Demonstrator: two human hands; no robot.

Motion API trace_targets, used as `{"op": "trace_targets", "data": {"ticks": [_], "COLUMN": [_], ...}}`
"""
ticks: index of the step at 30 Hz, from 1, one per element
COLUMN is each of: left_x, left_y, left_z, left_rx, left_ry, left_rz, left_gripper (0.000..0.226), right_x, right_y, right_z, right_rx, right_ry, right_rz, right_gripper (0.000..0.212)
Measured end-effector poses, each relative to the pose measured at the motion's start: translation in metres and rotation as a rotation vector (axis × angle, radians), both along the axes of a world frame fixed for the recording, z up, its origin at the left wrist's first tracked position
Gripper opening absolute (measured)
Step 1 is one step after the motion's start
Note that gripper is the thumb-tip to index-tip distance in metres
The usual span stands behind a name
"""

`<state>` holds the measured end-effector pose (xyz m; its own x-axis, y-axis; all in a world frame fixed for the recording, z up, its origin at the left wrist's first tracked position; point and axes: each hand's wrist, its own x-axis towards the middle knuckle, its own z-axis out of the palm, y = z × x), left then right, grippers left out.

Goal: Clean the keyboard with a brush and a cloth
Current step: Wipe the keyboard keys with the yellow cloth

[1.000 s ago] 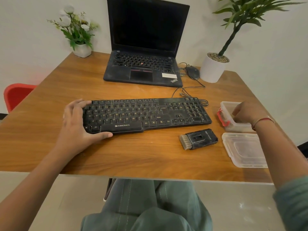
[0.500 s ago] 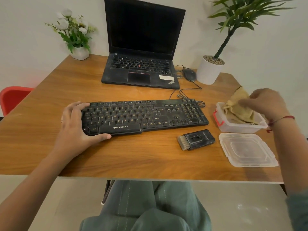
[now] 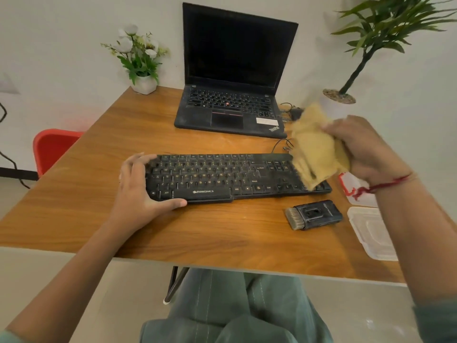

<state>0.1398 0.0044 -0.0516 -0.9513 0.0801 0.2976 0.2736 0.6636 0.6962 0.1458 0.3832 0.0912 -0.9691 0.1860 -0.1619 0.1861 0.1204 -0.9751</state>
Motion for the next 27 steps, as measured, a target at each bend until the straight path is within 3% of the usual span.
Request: {"op": "trace_targets", "data": {"ticks": [2,4,8,12,15,16,18,20,23,27], "left_x": [-0.002,-0.008,-0.021,-0.031,-0.041,-0.044,-0.049,-0.052,-0.054,-0.052], "left_y": [-0.010,-0.026,-0.054,-0.059,-0.062,-0.066,-0.071,-0.075,-0.077,-0.075], "left_z": [0.002,0.004,0.011,0.016,0.011,0.011,0.012,0.015,0.016,0.010], "left_rx": [0.049,0.051,-0.106,-0.232,-0.208,-0.191,-0.140,-0.099,-0.129,-0.210], "left_ry": [-0.072,-0.174,-0.311,-0.356,-0.366,-0.392,-0.454,-0.479,-0.470,-0.382], "left_rz": [-0.028,-0.106,-0.222,-0.329,-0.373,-0.380,-0.398,-0.403,-0.396,-0.388], "left_gripper": [0.128,0.127,0.136,0.144,0.143,0.142,0.142,0.144,0.149,0.156], "right_x": [-0.004,-0.009,-0.022,-0.029,-0.042,-0.049,-0.064,-0.084,-0.102,-0.094], "right_y": [-0.019,-0.034,-0.069,-0.117,-0.140,-0.146,-0.158,-0.172,-0.207,-0.260], "right_z": [-0.007,-0.007,-0.009,-0.023,-0.018,-0.017,-0.017,-0.023,-0.036,-0.066], "right_rx": [-0.099,-0.287,-0.495,-0.497,-0.466,-0.337,0.169,0.555,0.793,1.083], "right_ry": [-0.106,-0.126,-0.114,-0.329,-0.244,-0.149,0.126,0.314,0.315,0.382], "right_rz": [0.056,0.075,0.009,0.234,0.219,0.182,0.072,0.007,0.056,0.275], "right_gripper": [0.045,0.034,0.040,0.049,0.030,0.023,0.017,0.022,0.015,0.011]}}
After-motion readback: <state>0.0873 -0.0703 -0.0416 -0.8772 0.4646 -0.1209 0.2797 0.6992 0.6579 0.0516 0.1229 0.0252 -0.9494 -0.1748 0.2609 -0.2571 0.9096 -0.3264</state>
